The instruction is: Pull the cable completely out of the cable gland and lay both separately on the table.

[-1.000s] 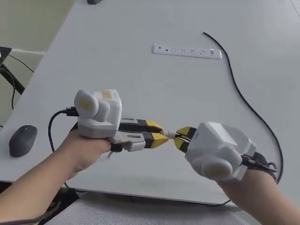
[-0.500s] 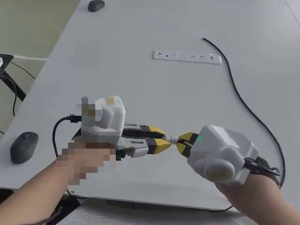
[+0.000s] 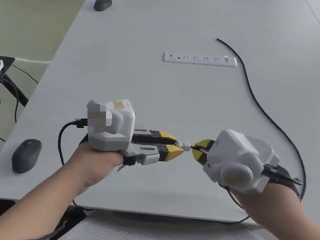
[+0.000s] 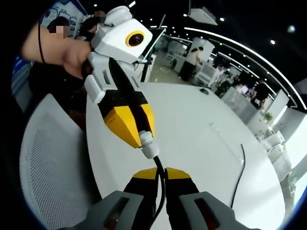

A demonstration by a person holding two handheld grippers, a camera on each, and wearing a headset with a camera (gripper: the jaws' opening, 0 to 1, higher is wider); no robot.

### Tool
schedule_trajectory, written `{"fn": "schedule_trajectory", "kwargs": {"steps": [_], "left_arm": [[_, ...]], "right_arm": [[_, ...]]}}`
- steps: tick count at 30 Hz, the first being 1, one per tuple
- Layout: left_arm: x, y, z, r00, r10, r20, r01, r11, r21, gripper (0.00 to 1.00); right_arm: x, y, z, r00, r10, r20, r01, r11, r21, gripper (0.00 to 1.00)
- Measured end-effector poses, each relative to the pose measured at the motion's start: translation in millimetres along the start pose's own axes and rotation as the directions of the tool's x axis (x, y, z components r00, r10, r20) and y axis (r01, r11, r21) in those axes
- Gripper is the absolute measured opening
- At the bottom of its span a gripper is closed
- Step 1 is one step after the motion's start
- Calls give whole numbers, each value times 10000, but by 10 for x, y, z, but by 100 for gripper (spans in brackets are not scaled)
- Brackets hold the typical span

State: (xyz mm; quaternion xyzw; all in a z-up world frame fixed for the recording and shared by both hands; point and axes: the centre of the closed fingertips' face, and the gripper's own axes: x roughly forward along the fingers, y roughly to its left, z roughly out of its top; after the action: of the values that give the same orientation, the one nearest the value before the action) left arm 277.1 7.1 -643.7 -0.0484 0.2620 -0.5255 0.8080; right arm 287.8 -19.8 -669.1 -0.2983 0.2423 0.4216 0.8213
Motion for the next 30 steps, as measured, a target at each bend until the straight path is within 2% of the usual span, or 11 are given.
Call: {"fn": "schedule_trajectory", "kwargs": {"steps": [7,11,13,17,19,20,23,25,26,28,30], "left_arm": [[-32,-1,35,9998,41,191,-40,10000,-58,15],[-34,-4,57,9996,50,265,-49,10000,-28,15],[-35,-7,70,9995,63,298,-62,10000,-20,15],[-34,-17,95,9994,75,337,-75,10000,11,15],[-36,-20,99,9994,112,338,-114,9999,61,15],[-36,-25,99,9994,113,338,-116,9999,73,15],[-37,-42,88,9994,100,333,-105,9999,125,15],[-37,-47,85,9994,99,345,-103,9999,117,15],[-36,-49,82,9994,100,341,-104,9999,119,15],[-35,-58,82,9993,97,349,-102,9999,133,15],[-33,-68,78,9994,90,348,-95,9998,147,15]], "right_arm": [[-7,-117,-193,9994,-187,-279,223,9906,1348,0],[7,-187,-314,9991,-266,-332,338,9707,2380,0],[16,-208,-387,9989,-226,-412,342,9511,3070,0],[27,-258,-485,9985,-291,-475,436,9387,3421,0],[32,-251,-523,9990,-207,-406,353,9148,4023,0],[35,-258,-552,9988,-198,-451,367,9093,4146,0],[47,-284,-675,9979,-239,-608,509,8675,4949,0],[61,-285,-737,9977,-209,-639,513,8506,5233,0],[68,-276,-796,9970,-176,-760,568,8313,5529,0],[76,-270,-865,9966,-135,-810,586,8083,5859,0],[78,-282,-925,9960,-188,-869,678,7930,6055,0]]}}
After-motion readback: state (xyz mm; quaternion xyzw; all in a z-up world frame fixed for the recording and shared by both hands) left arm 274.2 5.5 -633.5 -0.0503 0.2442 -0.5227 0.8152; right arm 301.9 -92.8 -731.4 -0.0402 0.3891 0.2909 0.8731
